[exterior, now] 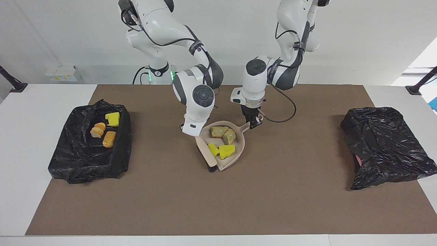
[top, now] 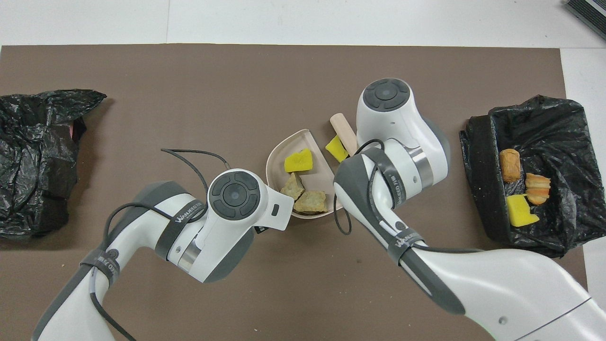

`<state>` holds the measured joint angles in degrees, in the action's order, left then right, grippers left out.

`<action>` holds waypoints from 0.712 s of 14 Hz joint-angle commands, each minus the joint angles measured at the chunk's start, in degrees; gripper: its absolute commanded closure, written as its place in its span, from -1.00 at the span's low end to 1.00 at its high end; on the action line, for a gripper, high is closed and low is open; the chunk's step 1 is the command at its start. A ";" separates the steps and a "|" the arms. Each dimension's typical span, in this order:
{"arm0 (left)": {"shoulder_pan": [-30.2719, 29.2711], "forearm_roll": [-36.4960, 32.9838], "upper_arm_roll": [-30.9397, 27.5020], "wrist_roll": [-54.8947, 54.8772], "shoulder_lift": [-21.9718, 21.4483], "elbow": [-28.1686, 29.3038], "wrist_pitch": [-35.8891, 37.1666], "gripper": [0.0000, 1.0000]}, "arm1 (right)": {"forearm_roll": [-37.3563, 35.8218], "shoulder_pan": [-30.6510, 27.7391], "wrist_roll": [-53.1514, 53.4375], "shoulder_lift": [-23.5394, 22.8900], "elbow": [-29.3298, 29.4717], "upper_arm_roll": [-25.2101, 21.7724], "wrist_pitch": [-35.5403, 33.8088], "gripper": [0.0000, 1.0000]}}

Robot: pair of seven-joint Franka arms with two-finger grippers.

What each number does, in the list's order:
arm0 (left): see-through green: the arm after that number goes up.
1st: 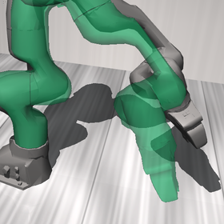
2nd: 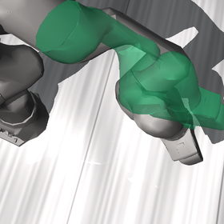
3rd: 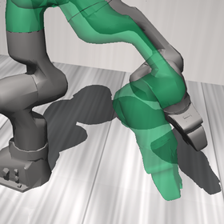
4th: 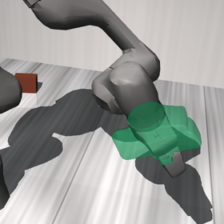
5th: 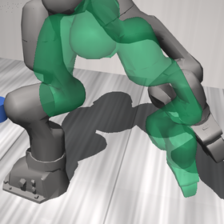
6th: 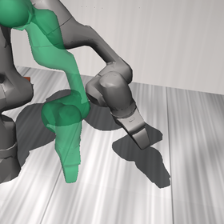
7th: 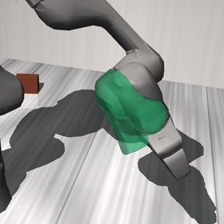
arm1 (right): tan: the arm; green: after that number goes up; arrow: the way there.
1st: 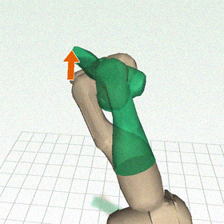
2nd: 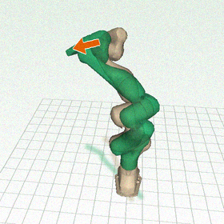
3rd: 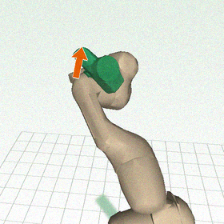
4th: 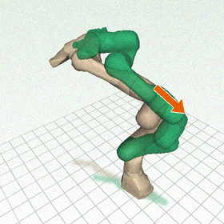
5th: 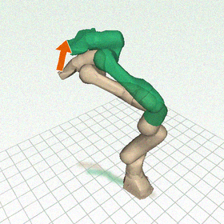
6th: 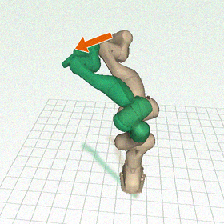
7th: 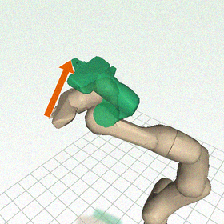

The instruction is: Sweep and dump trash in bin

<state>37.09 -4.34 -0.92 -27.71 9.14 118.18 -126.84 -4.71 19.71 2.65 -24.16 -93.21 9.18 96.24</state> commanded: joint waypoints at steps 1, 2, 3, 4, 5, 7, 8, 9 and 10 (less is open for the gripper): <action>0.70 0.12 -0.05 -0.94 -0.88 2.93 -3.59 1.00 | 4.35 -0.90 0.43 3.15 -1.88 0.05 -1.22 1.00; 0.35 0.12 -0.05 -1.64 -0.88 2.84 -3.76 1.00 | 4.71 -1.25 0.43 4.29 -1.88 0.05 -1.66 1.00; 0.00 0.12 -0.05 -3.73 -0.79 2.84 -4.03 1.00 | 4.71 -1.86 0.34 5.26 -1.80 0.05 -2.88 1.00; -0.44 0.20 -0.05 -6.71 -0.62 2.58 -4.90 1.00 | 4.71 -2.21 0.51 6.31 -1.80 -0.03 -3.42 1.00; -2.09 0.29 -0.05 -8.48 0.17 2.49 -6.47 1.00 | 4.71 -2.56 0.78 7.80 -2.15 -0.03 -3.68 1.00; -4.56 0.82 0.13 -10.77 0.87 2.32 -9.20 1.00 | 4.71 -1.87 3.05 9.74 -2.06 0.05 -7.27 1.00; -5.96 1.43 0.21 -12.79 1.40 1.97 -9.74 1.00 | 4.80 -1.69 4.72 10.97 -2.32 0.05 -8.42 1.00; -6.67 2.74 0.13 -14.81 1.75 1.18 -9.57 1.00 | 4.80 -1.69 6.21 12.28 -2.59 0.05 -9.56 1.00; -7.20 3.54 0.04 -16.83 1.58 1.00 -8.96 1.00 | 4.80 -1.69 6.58 13.78 -3.20 0.14 -10.45 1.00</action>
<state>31.68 -2.32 -1.06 -40.68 10.30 119.28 -134.90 -1.18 18.19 7.17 -14.32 -93.56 9.11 86.74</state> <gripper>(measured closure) 0.692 0.749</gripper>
